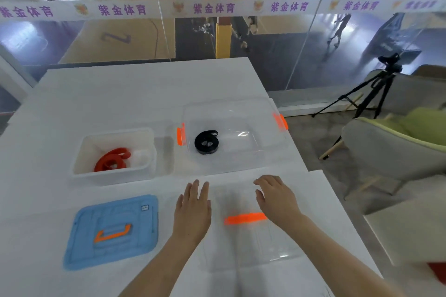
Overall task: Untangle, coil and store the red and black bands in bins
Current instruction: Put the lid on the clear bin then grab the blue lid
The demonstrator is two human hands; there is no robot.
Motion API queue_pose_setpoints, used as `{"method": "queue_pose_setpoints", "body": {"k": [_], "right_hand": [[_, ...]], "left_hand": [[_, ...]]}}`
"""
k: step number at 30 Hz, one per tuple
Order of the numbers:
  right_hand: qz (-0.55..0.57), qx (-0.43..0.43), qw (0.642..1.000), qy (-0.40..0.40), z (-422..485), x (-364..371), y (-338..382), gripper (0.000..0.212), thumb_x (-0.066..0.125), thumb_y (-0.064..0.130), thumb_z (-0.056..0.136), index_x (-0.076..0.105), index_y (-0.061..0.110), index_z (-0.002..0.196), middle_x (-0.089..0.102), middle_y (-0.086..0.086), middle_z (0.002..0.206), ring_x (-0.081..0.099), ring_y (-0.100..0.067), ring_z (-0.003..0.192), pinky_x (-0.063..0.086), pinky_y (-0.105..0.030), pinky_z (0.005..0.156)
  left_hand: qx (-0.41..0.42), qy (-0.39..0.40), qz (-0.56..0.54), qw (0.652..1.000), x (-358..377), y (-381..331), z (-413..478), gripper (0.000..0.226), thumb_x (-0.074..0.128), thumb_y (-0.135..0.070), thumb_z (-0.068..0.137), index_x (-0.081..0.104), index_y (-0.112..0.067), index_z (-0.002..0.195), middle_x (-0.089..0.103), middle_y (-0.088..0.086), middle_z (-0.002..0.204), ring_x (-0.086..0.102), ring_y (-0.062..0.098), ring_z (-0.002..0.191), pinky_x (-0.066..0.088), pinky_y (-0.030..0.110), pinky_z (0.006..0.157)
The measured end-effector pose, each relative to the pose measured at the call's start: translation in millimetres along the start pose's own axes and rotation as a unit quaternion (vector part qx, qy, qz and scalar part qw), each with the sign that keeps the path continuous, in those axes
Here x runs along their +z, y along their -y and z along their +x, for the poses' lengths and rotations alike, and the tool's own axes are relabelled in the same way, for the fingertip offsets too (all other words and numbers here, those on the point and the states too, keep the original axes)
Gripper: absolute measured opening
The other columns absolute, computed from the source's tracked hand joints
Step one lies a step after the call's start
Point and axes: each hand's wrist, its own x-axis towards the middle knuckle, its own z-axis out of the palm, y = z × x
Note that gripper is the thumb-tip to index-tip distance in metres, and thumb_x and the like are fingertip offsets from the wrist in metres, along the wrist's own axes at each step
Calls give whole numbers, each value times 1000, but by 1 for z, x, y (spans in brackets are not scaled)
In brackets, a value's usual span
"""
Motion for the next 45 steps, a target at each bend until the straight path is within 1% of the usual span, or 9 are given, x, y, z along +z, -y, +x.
{"method": "queue_pose_setpoints", "body": {"k": [7,14,16,18,21,25,31,40,45], "right_hand": [[-27,106,986,128,-80,42,-58,36,63,28,98,64,25,134,60,5,139,56,-23,131,57,-37,92],[-56,172,957,226,-73,70,-102,52,54,40,103,38,30,152,21,-16,169,25,-33,156,44,-44,114],[-35,205,947,245,-72,78,-114,55,55,43,103,34,32,153,12,-22,170,18,-37,158,42,-47,116],[8,234,939,253,-73,86,-122,57,59,42,101,35,33,152,19,-21,164,24,-39,154,44,-50,112],[69,248,938,233,-71,94,-127,57,64,40,96,42,27,147,41,-13,141,41,-38,139,42,-47,108],[122,281,934,184,-78,87,-127,53,67,39,94,50,23,142,50,-12,138,46,-36,134,39,-43,109],[161,272,944,94,-103,56,-117,51,75,38,92,58,20,137,44,-16,148,39,-39,139,35,-43,115],[231,234,941,-80,-93,21,-85,42,74,32,95,58,22,132,34,-22,161,30,-40,149,43,-55,114],[247,210,940,-108,-37,-5,-76,36,71,34,97,58,24,129,32,-17,163,27,-34,151,43,-47,113]], "left_hand": [[-49,71,-7,996,52,-4,-39,59,48,-37,105,32,-22,159,34,12,165,36,31,151,40,44,116],[-160,188,-64,967,105,1,-31,66,43,-38,107,12,-22,163,12,22,167,25,35,153,34,43,118],[-180,192,-75,962,119,3,-29,67,47,-35,106,13,-20,162,15,24,165,27,36,151,32,41,118],[-201,170,-95,960,126,2,-28,70,52,-31,103,17,-16,161,26,24,160,33,37,146,32,41,117],[-249,142,-161,945,120,-4,-23,70,58,-28,100,24,-12,159,42,21,150,41,38,138,27,42,116],[-285,108,-237,923,101,-18,-31,69,62,-28,99,28,-12,157,45,24,149,41,43,137,27,46,117],[-290,32,-331,897,75,-28,-58,67,64,-25,99,31,-18,158,41,17,156,33,39,143,27,49,118],[-203,-82,-339,915,37,-40,-63,64,65,-23,99,36,-17,155,27,15,164,20,34,152,21,51,122],[-166,-123,-332,920,-3,-32,-15,60,63,-22,99,37,-18,154,28,15,163,21,33,151,19,43,120]]}}
